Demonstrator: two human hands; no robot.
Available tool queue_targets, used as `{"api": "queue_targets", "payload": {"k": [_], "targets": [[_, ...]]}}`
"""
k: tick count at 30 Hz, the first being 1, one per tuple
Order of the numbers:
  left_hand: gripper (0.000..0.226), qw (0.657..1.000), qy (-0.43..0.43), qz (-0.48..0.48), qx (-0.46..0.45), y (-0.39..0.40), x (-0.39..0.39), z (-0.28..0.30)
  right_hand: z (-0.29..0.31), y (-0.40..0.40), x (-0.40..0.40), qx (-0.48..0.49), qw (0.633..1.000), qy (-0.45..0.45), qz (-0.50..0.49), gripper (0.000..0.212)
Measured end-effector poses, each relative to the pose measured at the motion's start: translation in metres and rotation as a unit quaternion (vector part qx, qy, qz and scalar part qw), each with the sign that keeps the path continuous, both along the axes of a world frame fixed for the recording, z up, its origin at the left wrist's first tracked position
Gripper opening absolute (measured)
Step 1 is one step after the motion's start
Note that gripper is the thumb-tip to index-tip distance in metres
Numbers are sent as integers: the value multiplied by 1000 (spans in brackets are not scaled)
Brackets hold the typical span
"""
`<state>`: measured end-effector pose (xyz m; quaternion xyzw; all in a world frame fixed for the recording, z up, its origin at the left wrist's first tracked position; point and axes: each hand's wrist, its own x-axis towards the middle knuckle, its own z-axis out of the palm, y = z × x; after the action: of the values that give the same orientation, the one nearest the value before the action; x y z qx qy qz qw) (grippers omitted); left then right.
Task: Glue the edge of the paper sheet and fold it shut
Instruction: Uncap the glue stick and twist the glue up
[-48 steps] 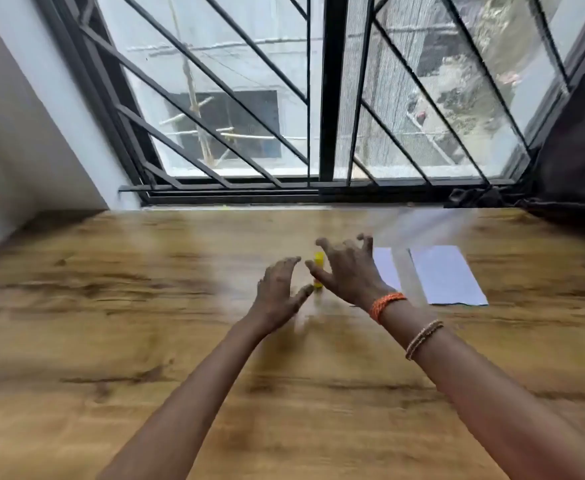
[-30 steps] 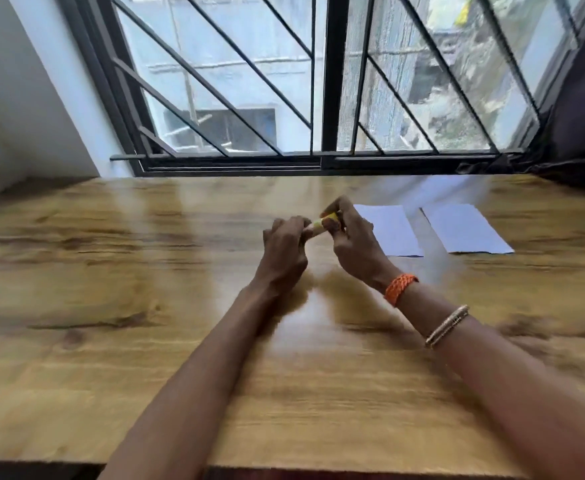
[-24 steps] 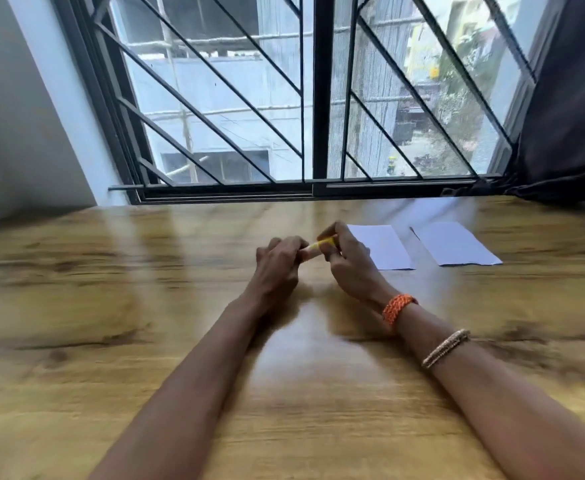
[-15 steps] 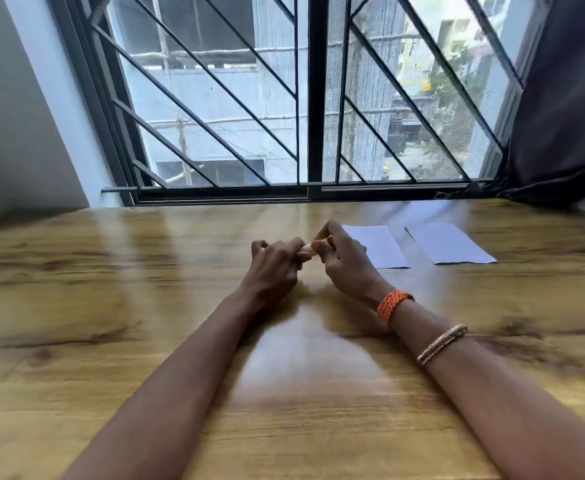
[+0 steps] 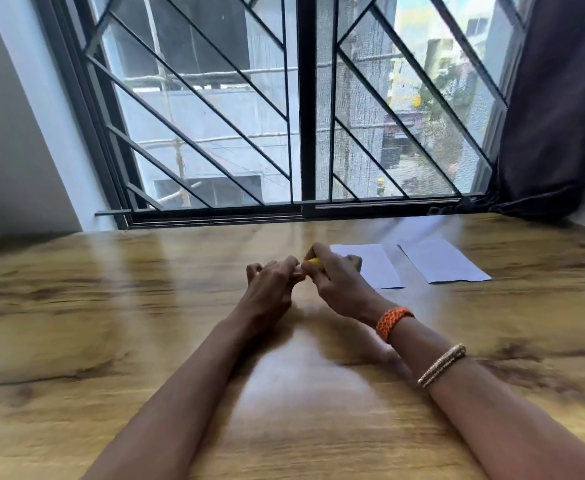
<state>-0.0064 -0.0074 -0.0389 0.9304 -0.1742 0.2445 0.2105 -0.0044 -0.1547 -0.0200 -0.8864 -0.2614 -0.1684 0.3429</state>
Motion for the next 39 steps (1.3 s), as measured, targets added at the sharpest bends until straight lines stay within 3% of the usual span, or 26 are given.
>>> {"api": "queue_targets", "payload": {"k": [5, 11, 17, 18, 20, 22, 24, 26, 31, 35, 39], "targets": [[31, 999, 43, -21, -19, 2, -4, 3, -1, -1, -2, -32, 998, -50, -7, 14], [5, 989, 141, -44, -30, 7, -2, 3, -2, -5, -1, -87, 992, -89, 2, 20], [30, 988, 149, -13, -35, 17, 1, 1, 1, -13, 5, -86, 989, -117, -24, 23], [26, 987, 150, -1, -56, 23, 3, 0, 4, -16, 7, -49, 991, -113, -47, 23], [17, 970, 154, -14, -187, 34, 1, 3, 10, -20, 9, 60, 995, -52, -59, 21], [20, 923, 159, -43, -348, 39, -1, 9, 11, -14, 8, 145, 989, 12, -17, 19], [20, 889, 155, -44, -429, 41, -5, 16, 8, 3, 8, 128, 992, 18, -2, 15], [15, 877, 124, -24, -463, 46, -4, 15, 2, 26, 13, 96, 995, 9, -8, 14], [6, 866, 8, 74, -494, 65, -4, 12, -10, 81, 20, 135, 989, 48, -37, 14], [12, 857, 8, 83, -509, 69, -4, 14, -19, 109, 24, 86, 992, 91, -13, 15], [8, 848, -9, 87, -523, 70, -1, 14, -23, 108, 28, 24, 998, 59, -2, 21]]}}
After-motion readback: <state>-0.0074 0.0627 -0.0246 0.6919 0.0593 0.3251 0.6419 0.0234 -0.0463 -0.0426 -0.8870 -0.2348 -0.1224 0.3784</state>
